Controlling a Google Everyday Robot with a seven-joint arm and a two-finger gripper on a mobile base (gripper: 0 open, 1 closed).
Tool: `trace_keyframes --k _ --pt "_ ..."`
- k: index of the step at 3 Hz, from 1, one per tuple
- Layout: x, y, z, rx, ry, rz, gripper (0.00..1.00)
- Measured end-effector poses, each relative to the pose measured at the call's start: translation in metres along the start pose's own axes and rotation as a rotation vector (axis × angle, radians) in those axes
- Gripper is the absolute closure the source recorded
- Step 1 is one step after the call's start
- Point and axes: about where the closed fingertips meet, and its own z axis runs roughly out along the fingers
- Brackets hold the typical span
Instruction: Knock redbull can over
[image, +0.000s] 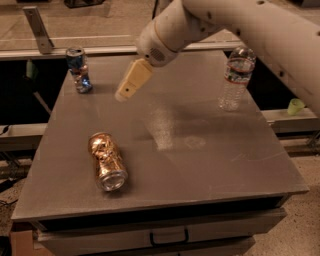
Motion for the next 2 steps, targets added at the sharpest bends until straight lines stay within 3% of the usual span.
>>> trace_keyframes --k 1,2 --pt "-0.028 -0.03 0.043 0.004 -0.115 0.018 0.0" --pt "-0.054 -0.046 0.087 -0.008 -0.223 0.066 0.0"
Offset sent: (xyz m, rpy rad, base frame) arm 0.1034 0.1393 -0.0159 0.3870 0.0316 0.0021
